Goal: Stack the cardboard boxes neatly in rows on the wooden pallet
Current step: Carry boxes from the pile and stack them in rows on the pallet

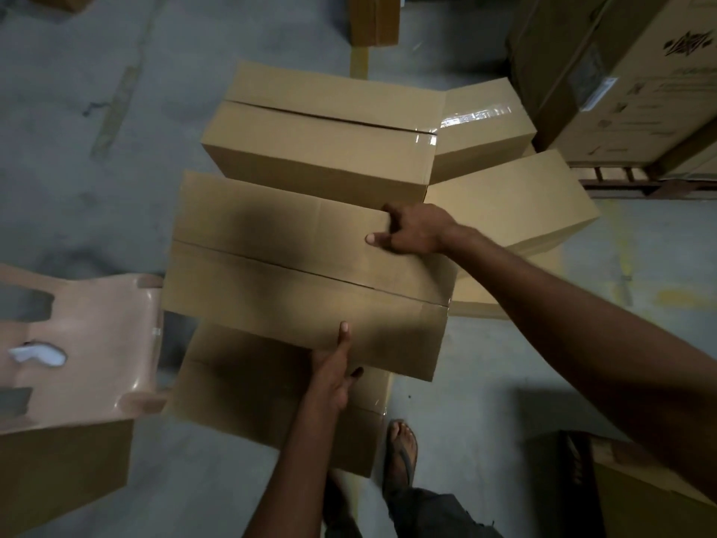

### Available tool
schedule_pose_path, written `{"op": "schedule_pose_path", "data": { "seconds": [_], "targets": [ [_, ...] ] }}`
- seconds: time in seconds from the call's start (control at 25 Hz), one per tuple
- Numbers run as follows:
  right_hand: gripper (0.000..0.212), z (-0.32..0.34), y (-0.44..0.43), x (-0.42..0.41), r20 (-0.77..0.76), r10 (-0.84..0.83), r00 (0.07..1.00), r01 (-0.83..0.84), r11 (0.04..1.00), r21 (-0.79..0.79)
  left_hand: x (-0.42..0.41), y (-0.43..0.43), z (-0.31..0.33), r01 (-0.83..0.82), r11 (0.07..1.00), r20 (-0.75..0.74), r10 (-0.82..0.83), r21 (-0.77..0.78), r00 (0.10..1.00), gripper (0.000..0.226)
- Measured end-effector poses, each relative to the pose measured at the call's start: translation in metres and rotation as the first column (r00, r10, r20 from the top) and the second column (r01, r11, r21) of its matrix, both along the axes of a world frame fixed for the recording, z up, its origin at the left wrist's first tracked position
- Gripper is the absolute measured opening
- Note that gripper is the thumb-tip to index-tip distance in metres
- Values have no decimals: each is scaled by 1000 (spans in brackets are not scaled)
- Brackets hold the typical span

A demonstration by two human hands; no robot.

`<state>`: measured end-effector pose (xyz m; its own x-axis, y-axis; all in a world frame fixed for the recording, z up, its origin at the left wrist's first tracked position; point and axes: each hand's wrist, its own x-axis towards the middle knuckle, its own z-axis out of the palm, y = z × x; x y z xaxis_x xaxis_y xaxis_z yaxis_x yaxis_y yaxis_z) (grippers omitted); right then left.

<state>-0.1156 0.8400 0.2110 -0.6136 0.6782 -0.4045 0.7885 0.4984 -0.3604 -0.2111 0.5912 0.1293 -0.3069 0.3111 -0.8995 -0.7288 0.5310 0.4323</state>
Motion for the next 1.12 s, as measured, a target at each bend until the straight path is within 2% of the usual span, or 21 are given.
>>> {"op": "schedule_pose_path", "data": {
  "seconds": [0.08,0.16,0.32,0.4,0.52,0.6,0.68,0.76,0.92,1.04,1.12],
  "targets": [
    [68,6,-18,-1,-2,63,998,-63,998,33,5,-19,5,-125,989,33,123,82,992,98],
    [66,16,-39,4,-30,65,997,-65,998,-5,5,-38,12,-220,973,15,220,73,975,94],
    [63,60,-95,23,-94,-19,995,5,990,-141,-11,-92,48,-223,974,-90,226,43,970,108],
    [63,85,-132,33,-109,-111,988,83,968,-238,-24,-120,81,-125,991,-156,132,55,979,110],
    [64,108,-204,62,-93,-271,958,224,911,-345,-45,-165,128,106,991,-295,-78,77,952,75],
    [61,118,-255,85,-88,-409,908,337,840,-425,-58,-192,150,306,950,-386,-263,55,884,65],
    [51,127,-313,110,-75,-550,832,446,742,-500,-60,-221,167,493,870,-406,-442,23,800,68],
    [45,136,-368,136,-52,-651,757,531,660,-532,-52,-249,180,605,796,-413,-555,-14,722,80],
    [31,154,-475,192,-96,-799,594,624,532,-572,-11,-297,212,728,685,-470,-645,-7,602,79],
    [23,158,-552,231,-109,-867,487,653,444,-614,28,-340,223,798,598,-559,-637,77,531,58],
    [37,156,-601,255,-131,-895,426,640,401,-656,52,-373,226,811,570,-618,-594,130,516,61]
  ]
}}
